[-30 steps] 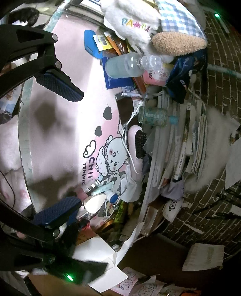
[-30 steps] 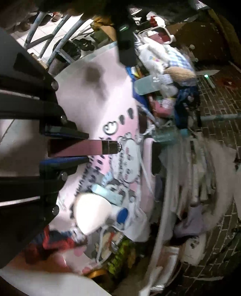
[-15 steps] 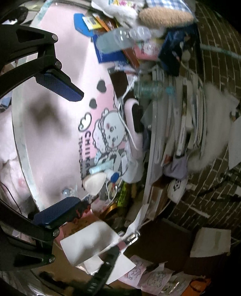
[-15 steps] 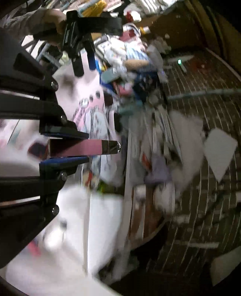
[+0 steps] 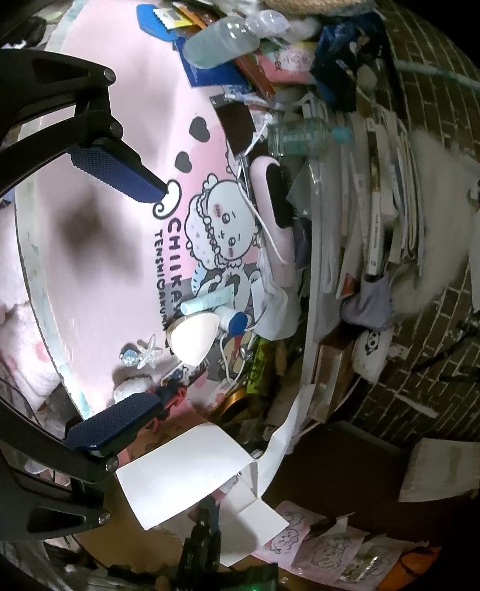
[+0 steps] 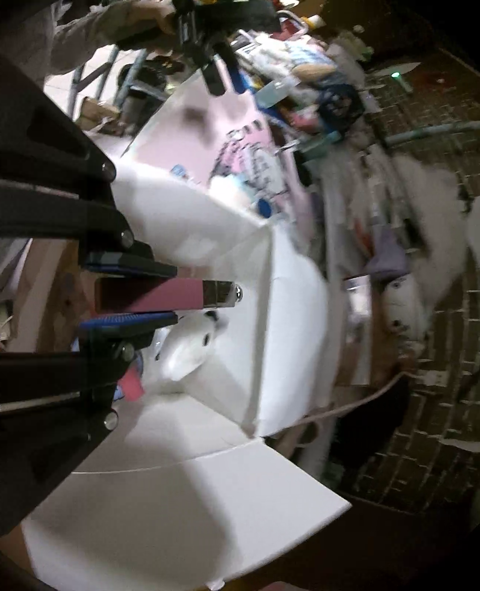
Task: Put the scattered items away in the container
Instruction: 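Lift and carry the dark red tube into the white box, then open the right gripper to release the tube and withdraw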
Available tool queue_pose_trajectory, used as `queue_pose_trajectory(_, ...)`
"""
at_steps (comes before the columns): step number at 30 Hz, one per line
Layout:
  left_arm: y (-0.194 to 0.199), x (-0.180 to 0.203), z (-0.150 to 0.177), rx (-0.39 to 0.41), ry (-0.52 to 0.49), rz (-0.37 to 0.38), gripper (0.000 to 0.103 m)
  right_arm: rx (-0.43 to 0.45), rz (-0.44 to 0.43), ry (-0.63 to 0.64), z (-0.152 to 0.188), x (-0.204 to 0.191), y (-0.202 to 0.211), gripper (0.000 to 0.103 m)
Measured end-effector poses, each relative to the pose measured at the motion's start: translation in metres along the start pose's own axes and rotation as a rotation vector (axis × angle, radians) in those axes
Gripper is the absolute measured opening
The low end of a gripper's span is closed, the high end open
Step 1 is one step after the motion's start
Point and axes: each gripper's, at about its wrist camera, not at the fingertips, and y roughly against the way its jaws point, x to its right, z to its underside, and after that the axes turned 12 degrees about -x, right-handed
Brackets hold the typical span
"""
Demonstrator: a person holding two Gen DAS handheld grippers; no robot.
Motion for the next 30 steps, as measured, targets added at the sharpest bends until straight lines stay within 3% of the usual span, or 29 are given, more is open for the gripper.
queue_pose_trajectory(5,-0.001,0.003,-0.001,-0.004,-0.005,-0.005,0.103,-0.075,0.062,0.041,-0.006,-0.005,-0.018,0.015)
queue_pose_trajectory(16,-0.023,0.006,0.0,-0.065,-0.044,0.012,0.103,-0.092,0.025,0.024,-0.013,-0.005,-0.024,0.019)
queue_pose_trajectory(18,-0.033,0.01,0.003,-0.082,-0.072,0.047,0.103,-0.066,0.037,0.022,-0.012,-0.006,-0.019,0.031)
queue_pose_trajectory(20,-0.04,0.014,0.004,-0.082,-0.092,0.09,0.103,-0.025,0.061,0.026,-0.012,-0.008,-0.013,0.051)
queue_pose_trajectory(24,-0.058,0.02,-0.002,-0.075,-0.096,0.09,0.102,0.094,0.081,0.026,-0.011,-0.014,0.009,0.052)
queue_pose_trajectory(26,-0.068,0.022,-0.008,-0.076,-0.095,0.064,0.102,0.167,0.028,0.02,-0.01,-0.019,0.021,0.061)
queue_pose_trajectory(30,-0.083,0.023,-0.019,-0.066,-0.109,0.017,0.101,0.281,-0.129,0.036,-0.01,-0.039,0.031,0.063)
